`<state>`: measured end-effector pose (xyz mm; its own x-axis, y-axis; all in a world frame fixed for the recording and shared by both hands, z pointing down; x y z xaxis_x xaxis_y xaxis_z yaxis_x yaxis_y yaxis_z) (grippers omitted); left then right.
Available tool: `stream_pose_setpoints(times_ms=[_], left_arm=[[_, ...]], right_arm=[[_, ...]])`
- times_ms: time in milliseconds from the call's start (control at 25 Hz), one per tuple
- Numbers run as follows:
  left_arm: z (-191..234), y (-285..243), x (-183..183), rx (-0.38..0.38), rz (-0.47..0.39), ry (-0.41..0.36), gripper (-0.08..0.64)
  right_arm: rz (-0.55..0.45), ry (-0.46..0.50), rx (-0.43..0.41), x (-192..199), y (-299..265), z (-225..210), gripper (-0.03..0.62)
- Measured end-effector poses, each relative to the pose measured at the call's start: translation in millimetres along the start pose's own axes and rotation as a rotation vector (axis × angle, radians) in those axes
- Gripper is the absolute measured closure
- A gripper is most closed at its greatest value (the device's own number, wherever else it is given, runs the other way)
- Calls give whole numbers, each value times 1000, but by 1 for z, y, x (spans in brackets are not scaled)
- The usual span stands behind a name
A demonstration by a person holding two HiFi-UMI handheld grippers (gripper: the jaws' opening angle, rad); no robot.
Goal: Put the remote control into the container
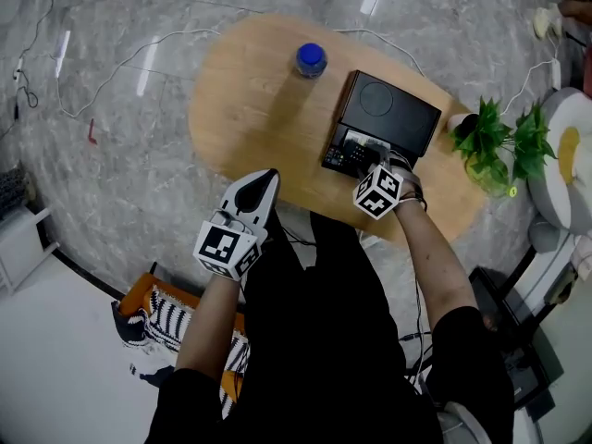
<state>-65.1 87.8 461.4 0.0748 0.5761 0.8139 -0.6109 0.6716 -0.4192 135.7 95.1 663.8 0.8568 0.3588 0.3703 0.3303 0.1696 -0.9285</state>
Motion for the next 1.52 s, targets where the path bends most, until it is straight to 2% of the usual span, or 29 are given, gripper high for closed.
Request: stream_pose_setpoints(times_ms=[440,800,960,1200,1400,1520], left_arm=[[-1,0,6,-14,4,11,552],[-6,4,-7,7,-8,-19,552],[-5,15,-13,10,-1,-33,552],[-7,13,-45,48,-26,-116,552],[-12,20,-78,81,-49,-190,552],[-15,25,-98,104,-71,-221,552]], right_arm=[[-18,-19,-28,-3,-5,1,391],[-78,-114,42,-9,17,-13,391],[-105,-114,54,-16,37,-8,391],[-264,-333,143,-33,89,-25,391],[-390,-497,261,-41,145,-38,393],[-484,-636,353,-46,182,-48,450]])
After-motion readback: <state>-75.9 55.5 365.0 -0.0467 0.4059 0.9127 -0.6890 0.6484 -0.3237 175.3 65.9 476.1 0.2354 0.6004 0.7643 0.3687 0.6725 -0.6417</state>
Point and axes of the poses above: the fingertips, and each gripper's own axes: y backward along the fingers, z to its left, x out of its underside, the point moved 2 cm from there along y, backward along the fingers, and after that the axes turned 7 degrees about -z, right-handed, at the moved point
